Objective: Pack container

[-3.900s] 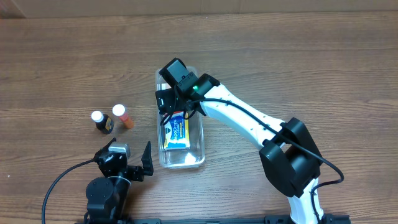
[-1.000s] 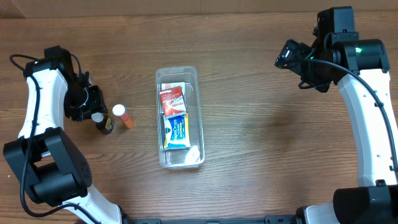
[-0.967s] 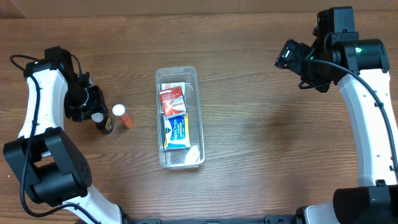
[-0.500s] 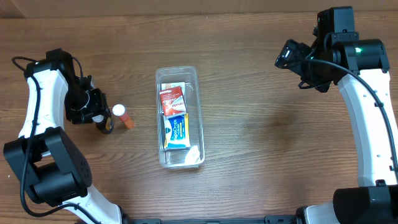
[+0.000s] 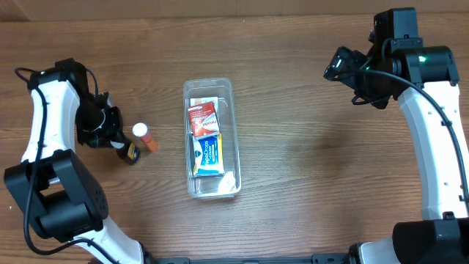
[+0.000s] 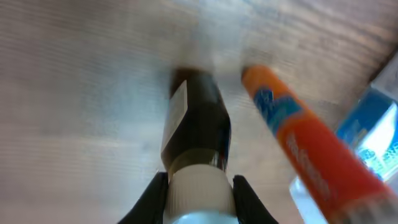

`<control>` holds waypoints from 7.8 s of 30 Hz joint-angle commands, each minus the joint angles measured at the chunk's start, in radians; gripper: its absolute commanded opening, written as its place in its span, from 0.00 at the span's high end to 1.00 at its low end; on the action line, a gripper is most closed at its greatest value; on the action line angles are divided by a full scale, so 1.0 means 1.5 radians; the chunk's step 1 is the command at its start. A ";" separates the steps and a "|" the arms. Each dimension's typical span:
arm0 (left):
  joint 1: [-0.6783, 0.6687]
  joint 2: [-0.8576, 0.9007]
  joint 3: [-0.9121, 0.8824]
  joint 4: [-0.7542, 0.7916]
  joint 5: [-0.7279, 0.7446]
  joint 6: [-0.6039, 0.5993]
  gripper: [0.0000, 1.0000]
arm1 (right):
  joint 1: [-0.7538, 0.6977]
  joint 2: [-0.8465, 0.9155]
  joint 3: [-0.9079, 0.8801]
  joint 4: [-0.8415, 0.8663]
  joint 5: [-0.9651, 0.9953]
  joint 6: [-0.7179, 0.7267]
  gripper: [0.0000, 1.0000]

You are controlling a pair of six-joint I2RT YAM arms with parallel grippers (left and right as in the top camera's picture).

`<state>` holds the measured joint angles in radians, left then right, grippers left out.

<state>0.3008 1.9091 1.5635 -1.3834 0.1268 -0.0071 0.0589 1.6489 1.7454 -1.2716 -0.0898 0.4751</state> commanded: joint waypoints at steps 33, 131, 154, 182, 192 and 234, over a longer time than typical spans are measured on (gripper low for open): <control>-0.517 -0.112 0.007 0.259 -0.174 -0.730 0.95 | -0.001 -0.003 0.005 0.004 -0.001 0.003 0.00; -0.533 -0.112 -0.083 0.296 -0.107 -0.300 0.56 | -0.001 -0.003 0.005 0.004 -0.001 0.003 0.00; -0.450 -0.543 0.376 -0.155 -0.370 -0.222 0.32 | -0.001 -0.003 0.005 0.004 -0.001 0.003 0.00; -0.235 -1.269 -0.878 0.497 -0.062 -0.070 0.00 | -0.001 -0.003 0.005 0.004 -0.001 0.003 0.00; -0.235 -1.267 -0.935 0.466 -0.084 -0.070 0.00 | -0.001 -0.003 0.005 0.004 -0.001 0.003 0.00; -0.235 -1.267 -0.935 0.466 -0.084 -0.070 0.00 | -0.013 -1.064 -1.110 0.678 0.142 -0.143 0.00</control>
<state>-0.0582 0.0151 0.1635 -0.6846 0.0113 -0.1196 0.0456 0.0662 0.0875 -0.2619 0.1272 0.2684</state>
